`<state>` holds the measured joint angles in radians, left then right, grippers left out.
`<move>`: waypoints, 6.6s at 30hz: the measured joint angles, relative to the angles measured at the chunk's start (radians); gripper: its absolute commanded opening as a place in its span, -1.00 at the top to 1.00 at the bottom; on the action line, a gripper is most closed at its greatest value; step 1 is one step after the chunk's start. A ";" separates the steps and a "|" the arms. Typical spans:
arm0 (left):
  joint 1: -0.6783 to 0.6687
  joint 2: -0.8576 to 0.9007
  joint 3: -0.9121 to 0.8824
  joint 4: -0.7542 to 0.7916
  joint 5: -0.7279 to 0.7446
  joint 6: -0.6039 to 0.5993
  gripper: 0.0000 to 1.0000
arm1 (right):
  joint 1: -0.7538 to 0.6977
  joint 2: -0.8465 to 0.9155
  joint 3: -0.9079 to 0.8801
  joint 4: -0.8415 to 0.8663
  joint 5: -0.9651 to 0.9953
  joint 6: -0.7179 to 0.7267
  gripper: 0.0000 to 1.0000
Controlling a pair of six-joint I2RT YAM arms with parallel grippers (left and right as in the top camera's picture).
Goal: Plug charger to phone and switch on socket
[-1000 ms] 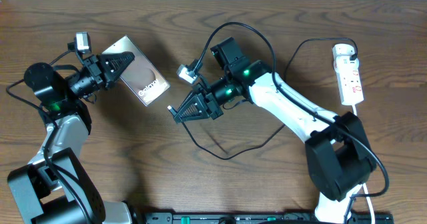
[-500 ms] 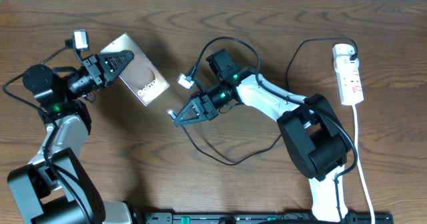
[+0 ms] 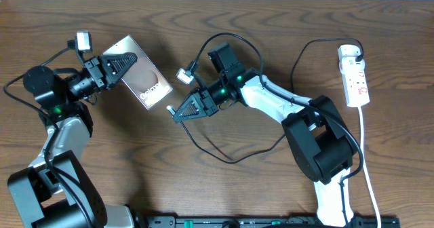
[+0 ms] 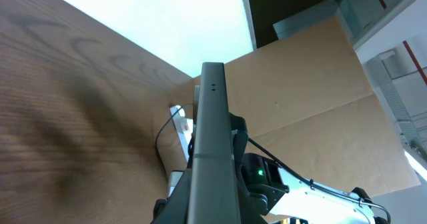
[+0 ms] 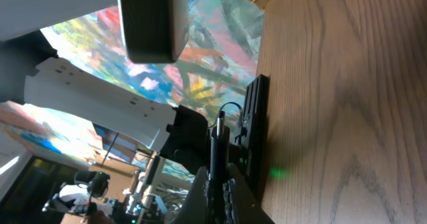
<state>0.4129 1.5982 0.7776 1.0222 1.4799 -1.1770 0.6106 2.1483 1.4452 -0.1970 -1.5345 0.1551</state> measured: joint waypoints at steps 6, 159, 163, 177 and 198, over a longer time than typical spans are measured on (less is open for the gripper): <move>0.000 0.000 0.000 0.000 0.000 0.010 0.86 | 0.000 0.000 0.000 0.008 0.000 0.032 0.98; -0.066 0.000 0.000 0.007 -0.071 -0.049 0.86 | -0.030 -0.040 0.000 0.176 -0.016 0.130 0.97; -0.067 0.000 0.000 0.007 -0.072 -0.045 0.85 | -0.030 -0.040 0.000 0.176 -0.016 0.130 0.97; -0.067 0.000 0.000 0.007 -0.073 -0.030 0.86 | -0.037 -0.040 0.000 0.176 -0.015 0.156 0.98; -0.077 0.000 0.000 0.007 -0.103 -0.027 0.85 | -0.046 -0.040 0.000 0.178 -0.008 0.160 0.97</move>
<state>0.3359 1.5982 0.7776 1.0290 1.3773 -1.2037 0.5648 2.1082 1.4452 -0.0193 -1.5421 0.3149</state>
